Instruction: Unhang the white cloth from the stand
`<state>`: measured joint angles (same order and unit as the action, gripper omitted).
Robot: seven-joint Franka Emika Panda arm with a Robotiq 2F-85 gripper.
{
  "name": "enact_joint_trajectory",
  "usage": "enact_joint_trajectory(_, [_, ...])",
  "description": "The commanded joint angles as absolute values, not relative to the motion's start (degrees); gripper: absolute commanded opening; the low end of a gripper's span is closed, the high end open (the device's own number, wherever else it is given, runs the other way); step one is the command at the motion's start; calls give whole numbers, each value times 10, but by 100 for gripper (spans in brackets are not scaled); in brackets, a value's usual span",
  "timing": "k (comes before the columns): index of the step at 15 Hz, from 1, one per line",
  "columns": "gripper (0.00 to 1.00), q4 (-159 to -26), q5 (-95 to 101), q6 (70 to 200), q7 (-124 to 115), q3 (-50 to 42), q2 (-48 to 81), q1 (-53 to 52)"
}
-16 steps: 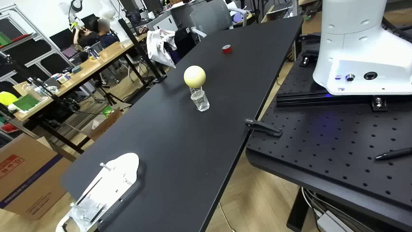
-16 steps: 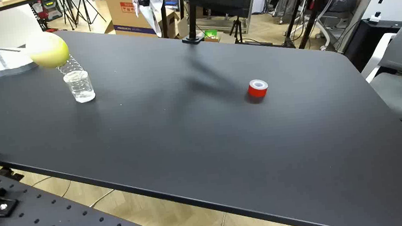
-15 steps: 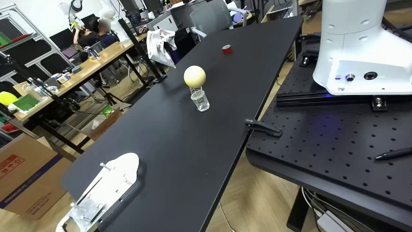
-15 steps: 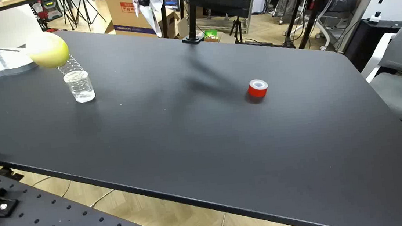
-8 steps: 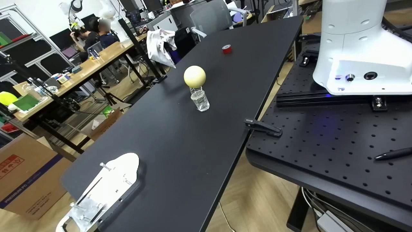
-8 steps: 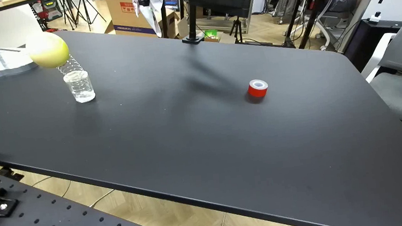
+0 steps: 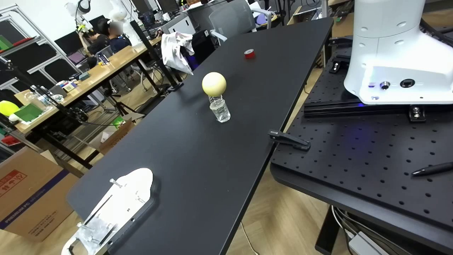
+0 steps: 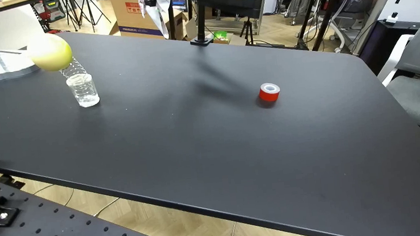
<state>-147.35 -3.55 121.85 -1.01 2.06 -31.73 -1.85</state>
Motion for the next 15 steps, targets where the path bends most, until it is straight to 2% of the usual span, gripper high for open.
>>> enact_joint_trajectory(1, [100, -1463, 20, 1302, -28, 32, -276, 9])
enact_joint_trajectory(7, [100, -1407, 160, 1499, -54, 49, -138, 65])
enact_joint_trajectory(15, [100, -1306, 120, 1516, -11, 47, -27, 5])
